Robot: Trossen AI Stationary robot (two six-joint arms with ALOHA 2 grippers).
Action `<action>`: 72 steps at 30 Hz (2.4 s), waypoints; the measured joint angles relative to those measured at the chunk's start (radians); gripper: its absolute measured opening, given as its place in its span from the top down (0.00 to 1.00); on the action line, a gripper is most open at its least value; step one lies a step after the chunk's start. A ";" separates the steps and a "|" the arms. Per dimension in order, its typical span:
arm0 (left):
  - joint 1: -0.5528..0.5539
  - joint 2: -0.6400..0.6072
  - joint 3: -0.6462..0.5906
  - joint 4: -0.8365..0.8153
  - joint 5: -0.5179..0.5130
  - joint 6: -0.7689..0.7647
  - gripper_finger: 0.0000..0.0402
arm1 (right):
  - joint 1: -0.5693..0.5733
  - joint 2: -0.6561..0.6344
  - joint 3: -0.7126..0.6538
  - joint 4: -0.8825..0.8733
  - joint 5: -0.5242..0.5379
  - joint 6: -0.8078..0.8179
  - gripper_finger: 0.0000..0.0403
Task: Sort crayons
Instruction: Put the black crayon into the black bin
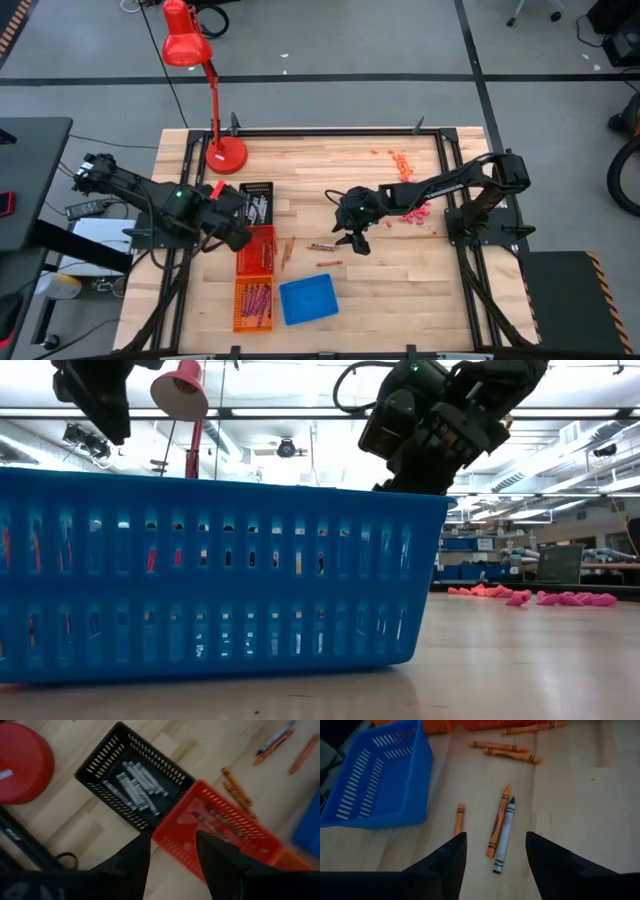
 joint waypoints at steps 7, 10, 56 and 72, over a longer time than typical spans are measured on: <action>0.000 0.005 0.000 -0.019 -0.003 0.040 0.57 | 0.025 0.037 -0.001 0.035 0.035 -0.030 0.48; 0.000 0.004 0.000 -0.022 -0.008 -0.002 0.57 | 0.037 0.057 0.000 0.055 0.071 -0.060 0.48; 0.003 0.005 -0.001 0.213 -0.009 -0.147 0.57 | 0.052 0.222 0.000 0.241 0.177 -0.119 0.48; 0.003 0.005 -0.001 0.200 -0.009 -0.147 0.57 | 0.046 0.222 0.000 0.156 0.258 -0.174 0.48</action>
